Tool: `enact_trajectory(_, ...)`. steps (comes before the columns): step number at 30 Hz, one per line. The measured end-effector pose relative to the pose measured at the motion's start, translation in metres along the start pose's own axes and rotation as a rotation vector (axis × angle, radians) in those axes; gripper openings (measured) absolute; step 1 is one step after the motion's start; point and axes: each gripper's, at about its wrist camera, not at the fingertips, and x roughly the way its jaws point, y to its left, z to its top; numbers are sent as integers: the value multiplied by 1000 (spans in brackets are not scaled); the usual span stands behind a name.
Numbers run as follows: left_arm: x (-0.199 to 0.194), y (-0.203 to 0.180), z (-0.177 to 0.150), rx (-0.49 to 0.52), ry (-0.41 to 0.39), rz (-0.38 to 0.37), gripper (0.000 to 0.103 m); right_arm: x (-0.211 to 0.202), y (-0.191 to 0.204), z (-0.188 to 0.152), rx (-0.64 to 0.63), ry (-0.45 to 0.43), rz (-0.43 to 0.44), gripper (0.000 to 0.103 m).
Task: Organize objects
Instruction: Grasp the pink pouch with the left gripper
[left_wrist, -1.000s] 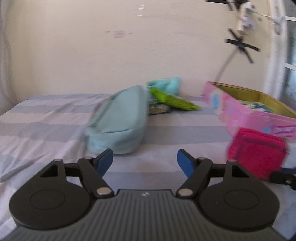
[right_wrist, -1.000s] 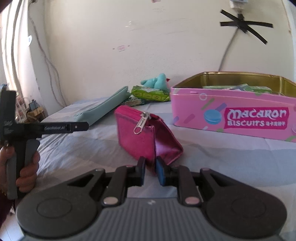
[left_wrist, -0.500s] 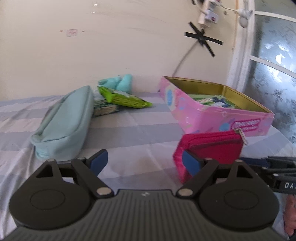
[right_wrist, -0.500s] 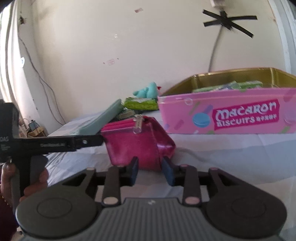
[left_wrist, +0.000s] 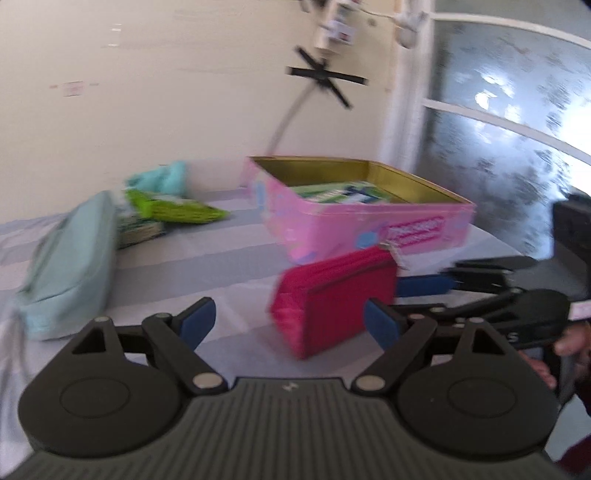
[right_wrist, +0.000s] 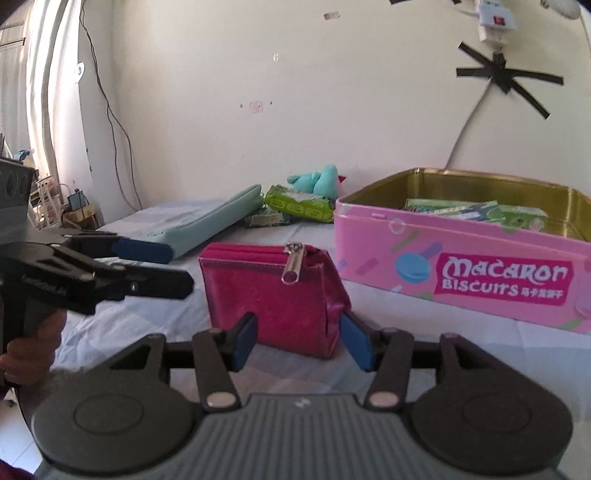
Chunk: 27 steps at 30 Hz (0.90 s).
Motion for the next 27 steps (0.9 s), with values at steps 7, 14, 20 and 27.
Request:
enact_trajectory(7,37,-1,1,-48,63,-90,63,10,-11,0,39,58,41,41)
enact_trajectory(14,38,5,-4,-110,69,-122,50,9,-6,-1,19,52,45,39)
enact_trajectory(20,35,1,-4,-91,54,-107,49,9,-6,-1,24,46,39,39)
enact_trajectory(27,20,-2,-4,-90,13,-100,49,-4,0,-1,31,-11,42,33)
